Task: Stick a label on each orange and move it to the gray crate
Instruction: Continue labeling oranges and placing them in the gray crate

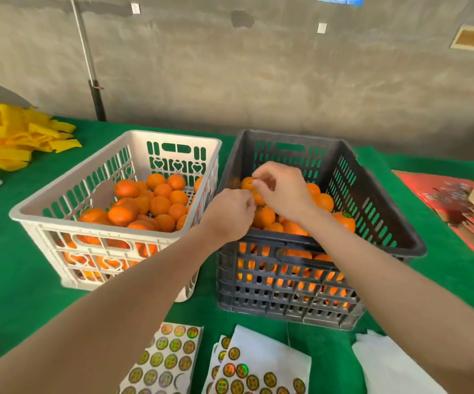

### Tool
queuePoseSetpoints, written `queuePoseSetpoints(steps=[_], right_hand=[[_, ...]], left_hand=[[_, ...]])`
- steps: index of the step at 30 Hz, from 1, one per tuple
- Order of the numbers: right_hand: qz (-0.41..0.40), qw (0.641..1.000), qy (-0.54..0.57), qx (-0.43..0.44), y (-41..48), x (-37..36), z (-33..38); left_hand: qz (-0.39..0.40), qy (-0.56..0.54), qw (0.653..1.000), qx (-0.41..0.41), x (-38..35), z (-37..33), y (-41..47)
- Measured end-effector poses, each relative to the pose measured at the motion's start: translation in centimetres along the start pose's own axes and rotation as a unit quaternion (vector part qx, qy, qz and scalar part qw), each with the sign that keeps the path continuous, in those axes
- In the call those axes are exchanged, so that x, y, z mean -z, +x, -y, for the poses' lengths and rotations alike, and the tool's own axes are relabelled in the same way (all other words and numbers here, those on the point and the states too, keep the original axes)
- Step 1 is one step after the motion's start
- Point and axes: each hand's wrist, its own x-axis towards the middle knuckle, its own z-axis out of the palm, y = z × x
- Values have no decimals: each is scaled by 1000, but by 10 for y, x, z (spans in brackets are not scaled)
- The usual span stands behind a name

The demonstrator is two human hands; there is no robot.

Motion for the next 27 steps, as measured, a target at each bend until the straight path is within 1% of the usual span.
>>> queuePoseSetpoints(steps=[1,2,3,4,5,6,7,8,9,10,11,12,13,15,17,18,19,20,21,23,24,25,26,27], right_hand=[[-64,995,50,51,-17,6,18],[-88,989,84,89,-37,8,33],[-70,986,106,112,-62,7,44],[-20,986,118,112,-88,0,50],[48,988,105,100,-113,-10,49],[139,984,79,74,-134,-22,43],[240,969,39,36,-153,-33,35],[337,941,-11,-18,-169,-46,25],[410,907,-60,-73,-181,-59,15],[460,876,-90,-118,-191,-69,7],[485,856,-98,-151,-199,-77,2],[488,849,-90,-179,-204,-85,-2],[478,852,-76,-201,-208,-93,-5],[455,858,-60,-230,-214,-105,-8],[437,862,-49,-252,-217,-111,-8],[424,866,-37,-262,-217,-112,-8],[407,873,-24,-267,-218,-112,-9],[393,880,-15,-267,-217,-111,-9],[380,887,-8,-264,-217,-109,-9],[360,897,21,-256,-215,-103,-8],[350,903,36,-247,-214,-100,-7],[339,910,47,-235,-213,-95,-6],[328,917,55,-222,-213,-91,-5],[317,923,63,-211,-212,-88,-4]], left_hand=[[5,5,1000,-5,0,0,-2],[13,17,1000,-10,-1,-1,-3],[19,33,999,-7,0,-2,-4],[20,42,999,5,0,-4,-4],[19,44,999,16,0,-5,-5],[18,45,999,23,0,-6,-4],[20,47,998,27,0,-8,-5],[19,47,998,29,0,-10,-7],[15,45,998,31,1,-12,-9],[7,38,999,33,1,-15,-12],[-8,23,999,35,1,-16,-16],[-32,-5,999,37,0,-17,-22],[-67,-42,996,38,-1,-17,-31],[-162,-107,980,33,-4,-17,-56],[-243,-104,965,1,-11,-15,-87],[-261,-95,961,-12,-18,-12,-103],[-258,-90,962,-15,-27,-7,-119],[-231,-91,969,-3,-36,-2,-132],[-188,-100,977,30,-44,2,-144],[-53,-129,980,142,-58,11,-159],[23,-140,971,194,-65,15,-163],[88,-149,958,228,-71,18,-163],[139,-158,945,252,-77,19,-163],[170,-165,933,272,-81,19,-161]])
